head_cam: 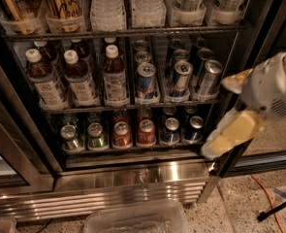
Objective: Pick green can from bottom shelf of fridge
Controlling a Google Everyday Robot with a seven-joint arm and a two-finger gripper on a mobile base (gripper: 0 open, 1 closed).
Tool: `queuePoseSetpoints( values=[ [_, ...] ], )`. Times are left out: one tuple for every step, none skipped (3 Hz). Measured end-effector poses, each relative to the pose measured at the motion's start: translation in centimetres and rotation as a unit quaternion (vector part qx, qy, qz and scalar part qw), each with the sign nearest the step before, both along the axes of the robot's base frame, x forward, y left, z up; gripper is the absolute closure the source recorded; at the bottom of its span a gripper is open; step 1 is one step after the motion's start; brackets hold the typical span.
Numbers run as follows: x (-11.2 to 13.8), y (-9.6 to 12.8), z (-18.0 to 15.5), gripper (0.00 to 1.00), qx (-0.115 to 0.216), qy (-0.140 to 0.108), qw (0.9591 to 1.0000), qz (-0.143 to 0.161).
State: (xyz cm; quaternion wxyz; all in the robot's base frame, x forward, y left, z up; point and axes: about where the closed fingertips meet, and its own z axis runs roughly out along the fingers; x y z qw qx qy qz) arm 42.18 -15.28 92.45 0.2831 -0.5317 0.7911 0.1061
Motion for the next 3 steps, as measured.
queuePoseSetpoints(
  values=[
    [-2.0,3.4,-3.2,0.00,0.069,-0.016,0.9974,-0.011],
    [-3.3,8.1,-6.6,0.00,0.127,-0.028,0.9914,-0.019],
    [-2.4,10.4,-6.1,0.00,0.158,-0.048,0.9858,-0.033]
  ],
)
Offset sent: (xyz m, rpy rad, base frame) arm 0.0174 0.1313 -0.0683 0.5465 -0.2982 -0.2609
